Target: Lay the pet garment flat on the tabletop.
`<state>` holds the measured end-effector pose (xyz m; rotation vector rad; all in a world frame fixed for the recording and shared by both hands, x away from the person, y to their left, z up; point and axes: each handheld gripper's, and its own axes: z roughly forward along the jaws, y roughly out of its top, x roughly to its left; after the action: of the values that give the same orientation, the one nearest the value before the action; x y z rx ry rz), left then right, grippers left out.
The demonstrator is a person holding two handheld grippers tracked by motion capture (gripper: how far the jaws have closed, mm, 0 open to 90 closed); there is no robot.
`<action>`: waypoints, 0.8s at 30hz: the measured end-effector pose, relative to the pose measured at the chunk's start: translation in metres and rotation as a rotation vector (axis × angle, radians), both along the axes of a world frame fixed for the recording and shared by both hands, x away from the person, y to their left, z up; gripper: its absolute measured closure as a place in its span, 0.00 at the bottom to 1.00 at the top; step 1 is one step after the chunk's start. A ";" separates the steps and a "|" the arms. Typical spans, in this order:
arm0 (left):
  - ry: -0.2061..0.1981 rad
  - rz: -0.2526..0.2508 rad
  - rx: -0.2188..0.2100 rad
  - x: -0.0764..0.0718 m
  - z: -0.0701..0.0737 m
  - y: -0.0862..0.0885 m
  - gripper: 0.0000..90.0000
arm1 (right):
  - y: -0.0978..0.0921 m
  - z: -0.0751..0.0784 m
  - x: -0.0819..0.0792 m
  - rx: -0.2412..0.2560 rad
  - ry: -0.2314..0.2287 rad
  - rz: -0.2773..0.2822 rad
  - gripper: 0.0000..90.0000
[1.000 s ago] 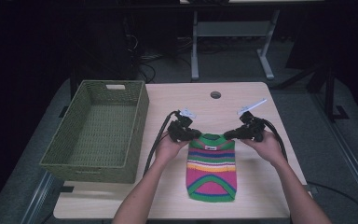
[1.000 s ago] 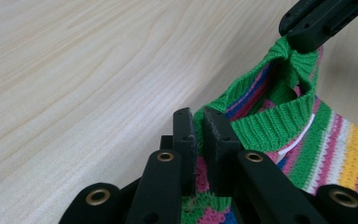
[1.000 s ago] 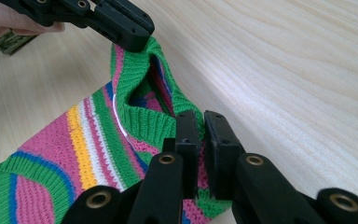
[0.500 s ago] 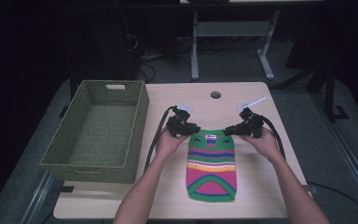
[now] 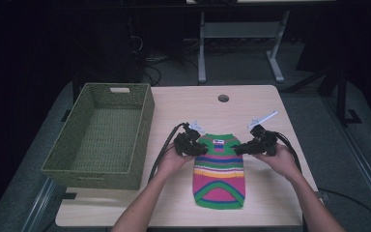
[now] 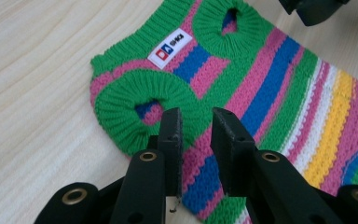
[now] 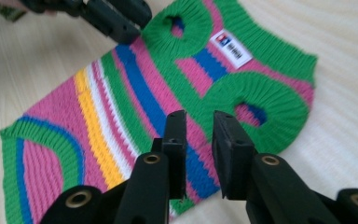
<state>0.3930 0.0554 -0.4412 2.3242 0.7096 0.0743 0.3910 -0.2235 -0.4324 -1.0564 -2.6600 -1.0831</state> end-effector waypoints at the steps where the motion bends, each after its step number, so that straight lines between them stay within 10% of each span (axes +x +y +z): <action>1: 0.003 -0.012 0.013 0.000 0.000 0.001 0.81 | 0.000 -0.001 -0.002 -0.011 0.000 0.007 0.82; 11: 0.026 -0.027 0.068 -0.002 -0.012 -0.003 0.80 | 0.011 -0.021 -0.003 -0.104 0.021 0.026 0.82; 24: 0.016 0.017 0.063 0.012 -0.013 -0.004 0.80 | 0.010 -0.024 0.010 -0.101 0.002 -0.035 0.78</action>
<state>0.4048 0.0513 -0.4547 2.3819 0.7447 0.0866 0.4011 -0.2133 -0.4560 -1.1243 -2.7305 -0.9613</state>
